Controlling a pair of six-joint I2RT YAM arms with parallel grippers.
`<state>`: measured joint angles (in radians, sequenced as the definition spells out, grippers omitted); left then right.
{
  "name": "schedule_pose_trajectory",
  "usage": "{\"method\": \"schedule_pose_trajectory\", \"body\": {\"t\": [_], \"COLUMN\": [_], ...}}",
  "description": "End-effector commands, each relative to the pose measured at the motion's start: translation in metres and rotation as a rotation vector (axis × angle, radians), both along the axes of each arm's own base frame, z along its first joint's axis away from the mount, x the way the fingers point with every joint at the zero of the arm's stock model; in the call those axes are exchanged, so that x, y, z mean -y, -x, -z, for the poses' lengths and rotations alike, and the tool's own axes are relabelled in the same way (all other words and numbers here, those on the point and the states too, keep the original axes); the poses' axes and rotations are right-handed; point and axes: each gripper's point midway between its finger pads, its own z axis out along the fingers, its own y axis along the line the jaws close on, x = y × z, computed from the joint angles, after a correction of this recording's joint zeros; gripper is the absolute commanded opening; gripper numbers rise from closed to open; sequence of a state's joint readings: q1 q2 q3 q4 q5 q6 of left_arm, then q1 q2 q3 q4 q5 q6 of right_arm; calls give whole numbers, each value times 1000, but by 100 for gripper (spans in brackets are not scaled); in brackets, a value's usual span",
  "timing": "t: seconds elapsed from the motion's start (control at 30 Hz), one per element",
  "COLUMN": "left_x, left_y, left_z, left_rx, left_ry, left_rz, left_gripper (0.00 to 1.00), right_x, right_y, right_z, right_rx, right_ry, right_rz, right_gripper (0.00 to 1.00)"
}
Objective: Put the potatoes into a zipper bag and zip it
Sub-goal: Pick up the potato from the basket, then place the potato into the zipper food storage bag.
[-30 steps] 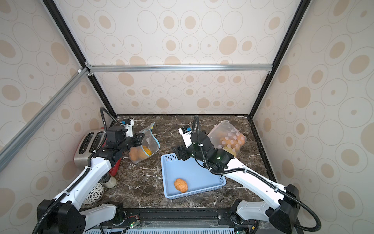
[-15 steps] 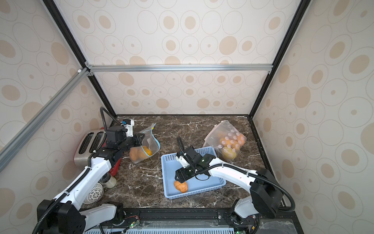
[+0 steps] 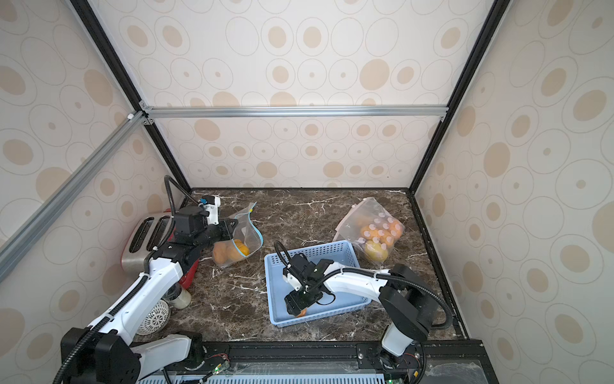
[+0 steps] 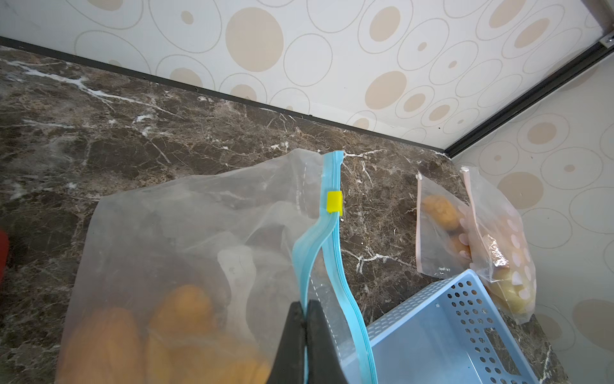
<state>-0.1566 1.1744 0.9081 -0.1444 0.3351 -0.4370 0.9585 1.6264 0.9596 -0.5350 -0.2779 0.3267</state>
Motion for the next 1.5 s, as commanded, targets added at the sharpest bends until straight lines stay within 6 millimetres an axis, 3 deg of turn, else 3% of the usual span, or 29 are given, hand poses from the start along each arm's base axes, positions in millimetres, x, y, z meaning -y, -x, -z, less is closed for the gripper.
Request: {"method": "schedule_pose_trajectory", "body": {"t": [0.0, 0.37, 0.63, 0.8, 1.03, 1.47], "left_x": [1, 2, 1, -3, -2, -2], "left_y": [-2, -2, -3, -2, -3, -3], "left_z": [-16, -13, -12, -15, -12, -13], "left_rx": [46, 39, 35, 49, 38, 41], "left_ry": [5, 8, 3, -8, -7, -8], "left_rz": [11, 15, 10, -6, -2, -2], "left_gripper": [0, 0, 0, 0, 0, 0], "right_x": [0, -9, -13, -19, -36, -104], "right_y": [-2, -11, -24, -41, -68, -110], "right_z": [6, 11, -11, -51, -129, -266], "right_rx": [21, 39, 129, 232, 417, 665], "right_ry": [46, 51, 10, -43, -187, -548], "right_rz": [-14, 0, 28, 38, 77, 69], "right_gripper": [76, 53, 49, 47, 46, 46]}}
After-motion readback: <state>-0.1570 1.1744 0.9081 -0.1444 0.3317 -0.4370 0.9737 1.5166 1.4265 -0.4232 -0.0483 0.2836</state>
